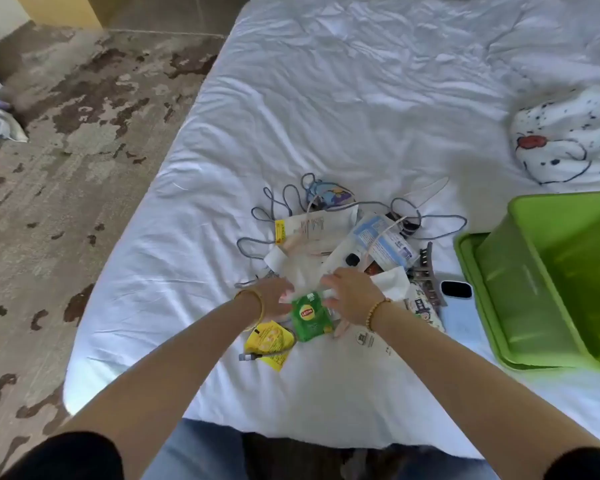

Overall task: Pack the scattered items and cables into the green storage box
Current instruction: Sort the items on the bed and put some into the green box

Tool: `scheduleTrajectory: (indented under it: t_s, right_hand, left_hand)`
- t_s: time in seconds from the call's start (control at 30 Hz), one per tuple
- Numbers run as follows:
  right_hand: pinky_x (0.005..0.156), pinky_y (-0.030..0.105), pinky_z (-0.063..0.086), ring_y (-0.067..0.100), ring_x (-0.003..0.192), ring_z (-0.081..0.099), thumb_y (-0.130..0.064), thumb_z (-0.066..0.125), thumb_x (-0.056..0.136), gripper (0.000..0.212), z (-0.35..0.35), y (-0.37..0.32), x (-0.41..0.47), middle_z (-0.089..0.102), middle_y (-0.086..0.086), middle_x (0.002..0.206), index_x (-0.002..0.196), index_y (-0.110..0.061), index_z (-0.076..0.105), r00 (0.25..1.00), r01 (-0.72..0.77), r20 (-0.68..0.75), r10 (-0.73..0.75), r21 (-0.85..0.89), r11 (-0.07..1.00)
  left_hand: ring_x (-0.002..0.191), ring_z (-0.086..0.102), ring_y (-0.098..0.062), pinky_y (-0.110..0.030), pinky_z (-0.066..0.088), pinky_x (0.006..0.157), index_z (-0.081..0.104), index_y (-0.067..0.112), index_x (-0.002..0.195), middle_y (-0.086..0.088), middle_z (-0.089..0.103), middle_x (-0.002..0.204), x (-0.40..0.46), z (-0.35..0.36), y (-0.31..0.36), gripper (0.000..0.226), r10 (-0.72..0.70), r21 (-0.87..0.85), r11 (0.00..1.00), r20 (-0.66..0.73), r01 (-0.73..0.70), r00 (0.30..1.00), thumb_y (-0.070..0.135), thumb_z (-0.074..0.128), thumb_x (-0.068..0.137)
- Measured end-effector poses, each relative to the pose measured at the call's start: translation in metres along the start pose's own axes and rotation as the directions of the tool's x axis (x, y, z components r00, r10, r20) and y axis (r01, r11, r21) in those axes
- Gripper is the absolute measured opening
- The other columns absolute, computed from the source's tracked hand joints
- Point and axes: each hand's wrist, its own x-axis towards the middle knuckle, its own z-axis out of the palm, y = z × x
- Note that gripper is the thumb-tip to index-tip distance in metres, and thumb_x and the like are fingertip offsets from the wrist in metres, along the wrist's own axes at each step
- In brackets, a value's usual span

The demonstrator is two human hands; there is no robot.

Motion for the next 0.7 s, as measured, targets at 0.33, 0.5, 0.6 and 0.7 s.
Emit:
scheduleTrajectory:
  t_s: [0.33, 0.5, 0.6, 0.7]
  right_hand:
    - [0.097, 0.038, 0.032, 0.026, 0.117, 0.041, -0.045, 0.053, 0.087, 0.041, 0.056, -0.011, 0.025, 0.049, 0.006, 0.123, 0.120, -0.020, 0.051, 0.949, -0.074, -0.312, 0.049, -0.068, 0.995]
    - [0.099, 0.040, 0.033, 0.030, 0.122, 0.036, -0.038, 0.051, 0.090, 0.045, 0.062, -0.034, 0.004, 0.043, 0.010, 0.132, 0.129, -0.016, 0.043, 0.934, -0.094, -0.354, 0.047, -0.117, 0.989]
    - [0.101, 0.042, 0.031, 0.030, 0.125, 0.034, -0.035, 0.047, 0.092, 0.042, 0.067, -0.048, -0.006, 0.043, 0.010, 0.133, 0.128, -0.014, 0.047, 0.946, -0.054, -0.325, 0.004, -0.143, 0.988]
    - [0.107, 0.041, 0.027, 0.028, 0.130, 0.033, -0.045, 0.044, 0.091, 0.050, 0.077, -0.052, -0.014, 0.039, 0.009, 0.140, 0.131, -0.014, 0.045, 0.974, -0.018, -0.225, -0.025, -0.189, 0.982]
  left_hand:
    - [0.111, 0.051, -0.027, -0.034, 0.041, 0.091, 0.050, 0.009, 0.118, -0.011, 0.054, 0.121, 0.027, 0.046, -0.014, 0.041, 0.075, 0.046, 0.997, -0.312, -0.064, 0.947, 0.034, 0.061, 0.086]
    - [0.117, 0.045, -0.028, -0.032, 0.035, 0.093, 0.051, 0.008, 0.115, -0.014, 0.050, 0.124, -0.002, 0.063, -0.017, 0.043, 0.146, 0.242, 0.969, -0.378, -0.054, 0.914, 0.040, 0.058, 0.086]
    - [0.117, 0.045, -0.028, -0.034, 0.036, 0.094, 0.054, 0.009, 0.113, -0.012, 0.050, 0.125, -0.014, 0.066, -0.019, 0.046, 0.149, 0.288, 0.956, -0.332, -0.050, 0.931, 0.044, 0.059, 0.084]
    - [0.115, 0.049, -0.029, -0.034, 0.042, 0.090, 0.052, 0.015, 0.121, -0.008, 0.052, 0.124, -0.023, 0.067, -0.021, 0.052, 0.083, 0.258, 0.966, -0.193, -0.031, 0.978, 0.047, 0.058, 0.081]
